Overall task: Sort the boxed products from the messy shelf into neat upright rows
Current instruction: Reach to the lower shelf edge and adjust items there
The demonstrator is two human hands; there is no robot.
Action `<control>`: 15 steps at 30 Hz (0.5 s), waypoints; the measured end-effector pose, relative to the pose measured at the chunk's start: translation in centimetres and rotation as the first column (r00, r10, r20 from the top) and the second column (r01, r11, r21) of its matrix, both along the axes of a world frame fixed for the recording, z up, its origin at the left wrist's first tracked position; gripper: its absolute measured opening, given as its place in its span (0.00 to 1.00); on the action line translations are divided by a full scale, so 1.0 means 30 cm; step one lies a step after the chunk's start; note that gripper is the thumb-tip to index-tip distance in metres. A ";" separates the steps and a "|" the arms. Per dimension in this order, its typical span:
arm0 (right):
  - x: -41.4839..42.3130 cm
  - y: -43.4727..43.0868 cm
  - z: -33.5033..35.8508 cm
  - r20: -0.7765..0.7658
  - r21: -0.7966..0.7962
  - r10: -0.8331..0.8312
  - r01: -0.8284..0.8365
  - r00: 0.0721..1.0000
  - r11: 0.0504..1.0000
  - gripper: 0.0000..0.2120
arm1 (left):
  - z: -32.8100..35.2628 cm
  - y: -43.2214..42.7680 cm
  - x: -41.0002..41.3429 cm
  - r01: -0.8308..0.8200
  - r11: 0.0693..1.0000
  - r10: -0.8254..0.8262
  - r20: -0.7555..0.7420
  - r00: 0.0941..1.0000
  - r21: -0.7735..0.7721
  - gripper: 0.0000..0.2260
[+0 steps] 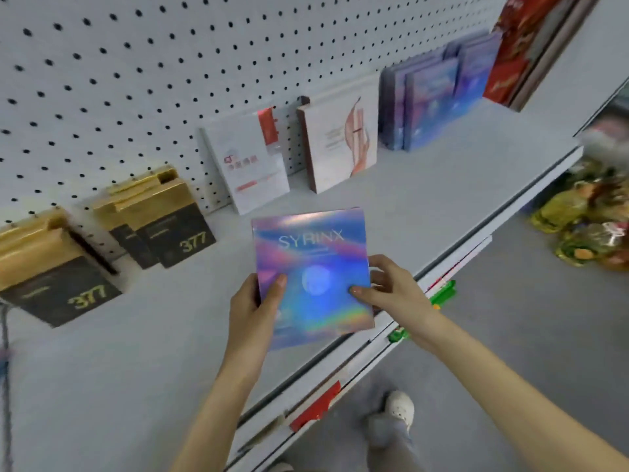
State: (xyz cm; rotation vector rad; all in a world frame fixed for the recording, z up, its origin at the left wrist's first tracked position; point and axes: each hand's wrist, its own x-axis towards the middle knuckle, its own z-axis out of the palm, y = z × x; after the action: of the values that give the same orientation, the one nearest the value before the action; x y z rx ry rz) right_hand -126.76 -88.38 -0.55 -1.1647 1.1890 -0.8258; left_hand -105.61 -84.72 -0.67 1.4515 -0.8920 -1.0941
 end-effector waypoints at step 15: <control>-0.992 -0.524 0.094 -0.178 -0.226 -0.216 0.174 0.960 0.958 0.16 | 0.010 -0.631 -0.986 0.121 0.992 -0.121 -0.013 0.993 -0.029 0.11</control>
State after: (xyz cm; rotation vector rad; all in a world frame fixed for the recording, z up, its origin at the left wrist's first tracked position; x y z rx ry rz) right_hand -156.51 -104.08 2.27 -1.3403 1.4278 -1.0209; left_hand -135.18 -103.63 -0.37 1.3795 -0.9918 -1.1753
